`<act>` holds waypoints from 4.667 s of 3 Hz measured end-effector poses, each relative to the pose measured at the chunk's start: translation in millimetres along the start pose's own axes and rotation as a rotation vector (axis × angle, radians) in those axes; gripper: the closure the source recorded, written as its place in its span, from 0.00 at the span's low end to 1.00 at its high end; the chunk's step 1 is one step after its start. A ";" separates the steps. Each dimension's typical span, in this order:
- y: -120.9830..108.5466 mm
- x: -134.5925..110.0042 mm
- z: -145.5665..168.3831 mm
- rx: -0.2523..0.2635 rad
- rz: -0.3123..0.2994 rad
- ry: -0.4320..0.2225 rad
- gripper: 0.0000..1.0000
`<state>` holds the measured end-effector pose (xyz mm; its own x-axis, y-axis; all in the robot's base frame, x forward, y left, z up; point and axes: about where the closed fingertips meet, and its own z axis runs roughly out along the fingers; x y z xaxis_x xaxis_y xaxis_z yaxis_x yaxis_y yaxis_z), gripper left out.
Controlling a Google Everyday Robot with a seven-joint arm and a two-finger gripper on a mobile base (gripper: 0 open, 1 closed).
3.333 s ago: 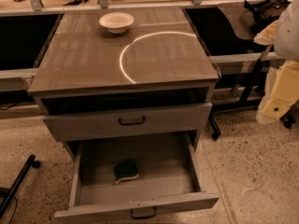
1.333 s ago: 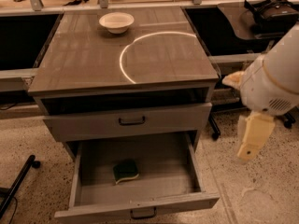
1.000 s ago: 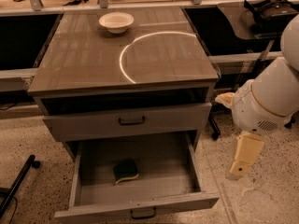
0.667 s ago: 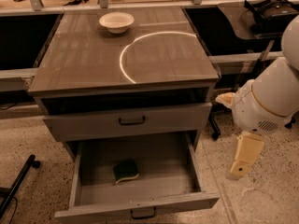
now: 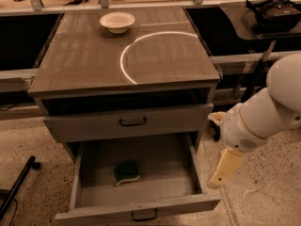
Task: Pick sponge from middle drawer and place on counter
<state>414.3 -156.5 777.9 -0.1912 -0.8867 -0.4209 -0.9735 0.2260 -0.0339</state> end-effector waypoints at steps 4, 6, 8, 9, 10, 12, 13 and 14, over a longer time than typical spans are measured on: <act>-4.7 -37.1 137.2 -0.074 0.085 -0.211 0.00; -0.9 -29.4 203.4 -0.098 0.058 -0.254 0.00; 4.2 -44.2 276.6 -0.095 0.000 -0.237 0.00; -6.0 -38.0 295.0 -0.094 -0.006 -0.232 0.00; -19.2 -29.3 316.9 -0.103 -0.025 -0.242 0.00; -59.8 -44.6 392.1 -0.068 -0.180 -0.239 0.00; -59.8 -44.6 392.1 -0.068 -0.180 -0.239 0.00; -61.3 -51.3 404.1 -0.073 -0.184 -0.264 0.00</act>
Offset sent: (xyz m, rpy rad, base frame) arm 0.0358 0.0930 -0.1219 0.2574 0.0396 -0.0544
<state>534.3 38.1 435.3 0.0185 -0.7727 -0.6344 -0.9970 0.0337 -0.0701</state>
